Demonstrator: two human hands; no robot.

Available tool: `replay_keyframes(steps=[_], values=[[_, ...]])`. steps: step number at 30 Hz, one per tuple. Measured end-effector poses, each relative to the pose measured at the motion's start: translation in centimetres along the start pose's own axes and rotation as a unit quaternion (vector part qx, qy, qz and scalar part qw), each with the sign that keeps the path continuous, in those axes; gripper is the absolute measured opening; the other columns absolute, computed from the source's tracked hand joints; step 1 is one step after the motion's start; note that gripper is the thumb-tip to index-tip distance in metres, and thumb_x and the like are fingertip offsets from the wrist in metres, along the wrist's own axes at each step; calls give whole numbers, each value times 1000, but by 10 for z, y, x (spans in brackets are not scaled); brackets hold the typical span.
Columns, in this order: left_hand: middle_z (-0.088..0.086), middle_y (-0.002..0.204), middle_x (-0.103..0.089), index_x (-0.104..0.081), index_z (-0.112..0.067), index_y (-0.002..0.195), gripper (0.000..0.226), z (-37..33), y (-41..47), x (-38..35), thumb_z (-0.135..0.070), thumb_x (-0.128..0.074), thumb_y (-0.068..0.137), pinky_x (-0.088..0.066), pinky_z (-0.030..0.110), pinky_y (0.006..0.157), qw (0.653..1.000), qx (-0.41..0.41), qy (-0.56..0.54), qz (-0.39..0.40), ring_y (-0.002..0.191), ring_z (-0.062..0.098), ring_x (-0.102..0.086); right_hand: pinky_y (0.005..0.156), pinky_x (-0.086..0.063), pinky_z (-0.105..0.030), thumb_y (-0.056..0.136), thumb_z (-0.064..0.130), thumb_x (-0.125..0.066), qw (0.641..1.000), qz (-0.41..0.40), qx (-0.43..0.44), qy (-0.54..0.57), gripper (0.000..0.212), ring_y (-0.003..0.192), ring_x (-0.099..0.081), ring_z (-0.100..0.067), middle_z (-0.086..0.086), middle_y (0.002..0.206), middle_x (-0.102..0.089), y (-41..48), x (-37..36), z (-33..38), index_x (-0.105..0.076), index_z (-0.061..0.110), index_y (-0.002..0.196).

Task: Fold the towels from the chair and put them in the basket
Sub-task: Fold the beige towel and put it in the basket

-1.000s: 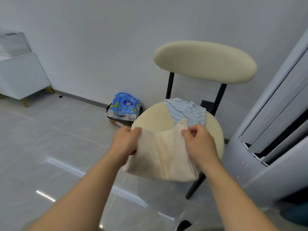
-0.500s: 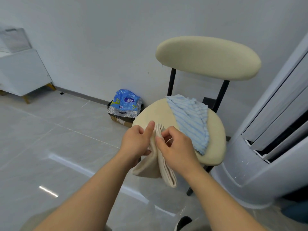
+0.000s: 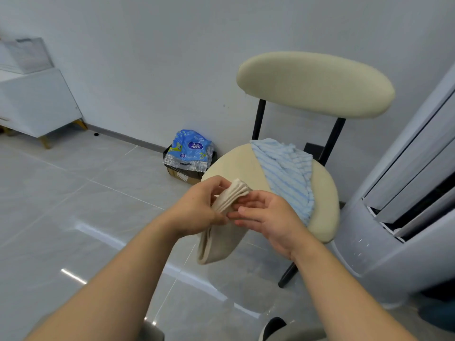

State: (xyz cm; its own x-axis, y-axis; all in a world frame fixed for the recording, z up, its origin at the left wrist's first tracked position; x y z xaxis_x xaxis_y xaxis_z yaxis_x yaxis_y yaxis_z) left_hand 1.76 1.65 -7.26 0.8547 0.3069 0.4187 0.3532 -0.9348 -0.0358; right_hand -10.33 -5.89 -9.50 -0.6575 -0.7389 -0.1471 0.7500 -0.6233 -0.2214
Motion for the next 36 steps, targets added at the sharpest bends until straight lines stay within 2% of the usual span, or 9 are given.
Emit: replay_keyframes(steps=[3,7,11,14,18,22,26,32,36], values=[[-7,94,-70,-68,-23,109,54,-5,-1,0,13,-64,69,-52,21,67,997,-33,64,-25,78,14,-64,73,-57,-36,77,15,-82,961,-99,78,-248,42,80,-68,-17,-6,91,-68,3,18,11,-49,31,97],[-7,102,-67,-72,-30,103,54,-10,-1,1,11,-63,69,-50,20,71,991,-68,105,-39,83,15,-63,96,-43,-25,72,36,-86,907,-87,129,-391,71,110,-48,-9,6,120,-46,5,16,20,-48,41,131],[-14,94,-69,-66,-27,102,42,-9,0,4,2,-67,71,-50,20,74,991,-65,113,-39,85,6,-65,79,-48,-30,78,38,-82,907,-63,150,-388,20,85,-61,-6,11,88,-67,5,18,26,-71,25,89],[-14,91,-66,-63,-28,104,41,3,2,1,-13,-75,67,-49,19,71,980,-35,198,0,84,3,-61,63,-38,-30,80,33,-82,921,-70,158,-350,28,62,-47,-6,11,63,-53,4,25,33,-62,13,77],[-5,80,-65,-67,-19,87,19,18,5,9,-27,-77,73,-49,31,67,960,6,279,7,79,16,-60,65,-39,-30,86,33,-76,918,-88,176,-345,26,66,-49,-8,-4,72,-60,2,35,43,-62,12,82],[-5,76,-64,-70,-15,86,26,26,2,34,-31,-86,74,-43,24,59,992,91,32,-82,69,9,-56,68,-44,-20,94,37,-67,931,-145,176,-285,21,75,-60,-6,1,86,-69,-2,49,48,-64,16,93],[14,105,-74,-68,-4,111,38,25,-2,31,-13,-83,78,-53,32,75,954,103,-258,-113,92,23,-69,85,-50,-34,98,44,-59,944,-167,158,-235,28,93,-64,-13,2,100,-70,3,51,44,-62,17,104],[13,111,-74,-65,-7,122,35,25,-4,34,-7,-71,88,-60,32,73,891,99,-411,-168,95,23,-72,78,-42,-23,102,47,-47,934,-187,164,-256,29,94,-57,1,15,105,-62,3,47,43,-54,21,113],[14,116,-72,-66,-7,123,31,28,-2,31,-12,-67,92,-60,37,81,890,112,-409,-167,101,26,-70,69,-39,-16,103,45,-46,918,-208,174,-289,27,87,-54,5,18,97,-59,2,49,45,-50,19,109]])
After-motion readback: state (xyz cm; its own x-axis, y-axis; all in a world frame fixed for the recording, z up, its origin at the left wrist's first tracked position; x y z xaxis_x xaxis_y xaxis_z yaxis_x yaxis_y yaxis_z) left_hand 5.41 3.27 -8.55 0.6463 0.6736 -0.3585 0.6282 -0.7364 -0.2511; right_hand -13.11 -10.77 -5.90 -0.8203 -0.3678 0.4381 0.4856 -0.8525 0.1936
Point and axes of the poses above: each hand's wrist, its own y-axis towards the middle knuckle, its own x-axis out of the back of the hand, z = x × y, the point moved 9 cm from there along y, towards the middle knuckle
